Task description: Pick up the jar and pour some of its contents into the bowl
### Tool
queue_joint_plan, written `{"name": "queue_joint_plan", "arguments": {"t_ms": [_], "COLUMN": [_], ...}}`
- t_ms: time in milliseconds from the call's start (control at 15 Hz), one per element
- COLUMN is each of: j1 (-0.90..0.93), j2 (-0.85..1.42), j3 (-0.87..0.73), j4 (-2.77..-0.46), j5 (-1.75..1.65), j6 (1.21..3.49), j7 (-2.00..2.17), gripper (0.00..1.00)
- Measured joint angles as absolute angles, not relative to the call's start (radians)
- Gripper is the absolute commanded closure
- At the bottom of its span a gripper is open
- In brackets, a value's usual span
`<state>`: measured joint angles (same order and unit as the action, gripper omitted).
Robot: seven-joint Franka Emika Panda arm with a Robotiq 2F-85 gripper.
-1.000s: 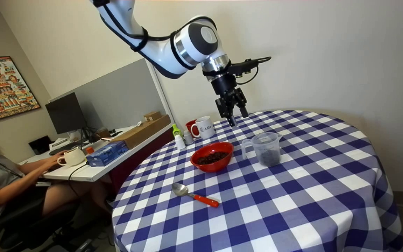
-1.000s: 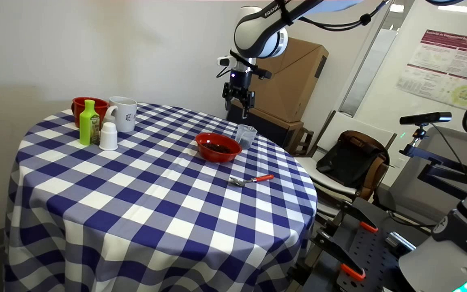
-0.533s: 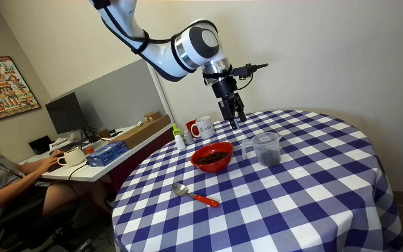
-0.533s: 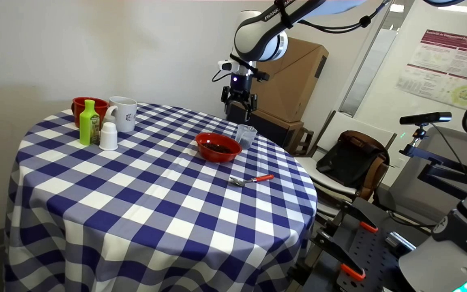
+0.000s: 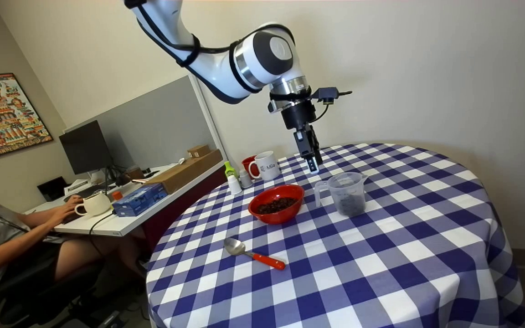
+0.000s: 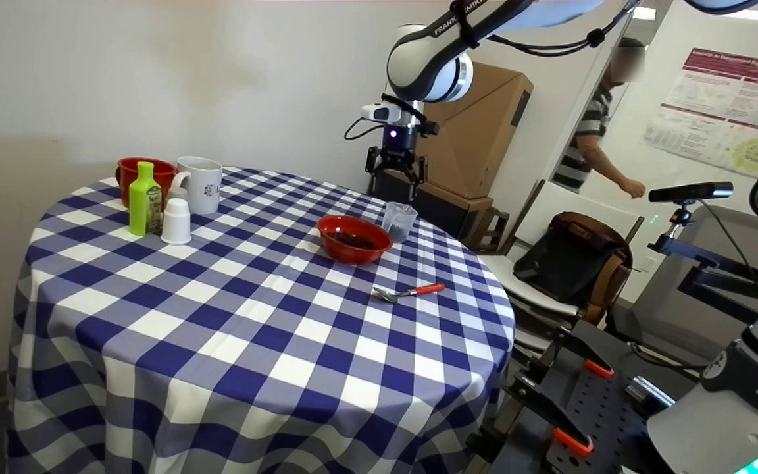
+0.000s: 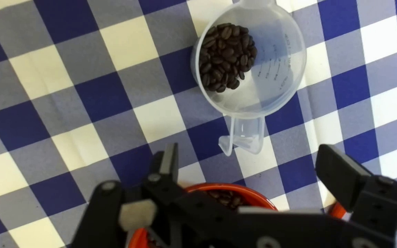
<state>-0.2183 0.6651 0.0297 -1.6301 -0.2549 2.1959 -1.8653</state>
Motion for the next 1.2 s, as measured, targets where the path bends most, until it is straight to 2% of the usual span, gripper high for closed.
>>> {"name": "queue_joint_plan", "arguments": {"t_ms": [600,1200], "j1": [-0.215,-0.214], "j2": [0.744,0.783], "j3": [-0.009,-0.011], "j4": [-1.639,-1.633], "j5": [-0.258,-0.258], "j6": [2.309,2.324], "j7": [-1.86,-1.86], "gripper": [0.0,0.0]}}
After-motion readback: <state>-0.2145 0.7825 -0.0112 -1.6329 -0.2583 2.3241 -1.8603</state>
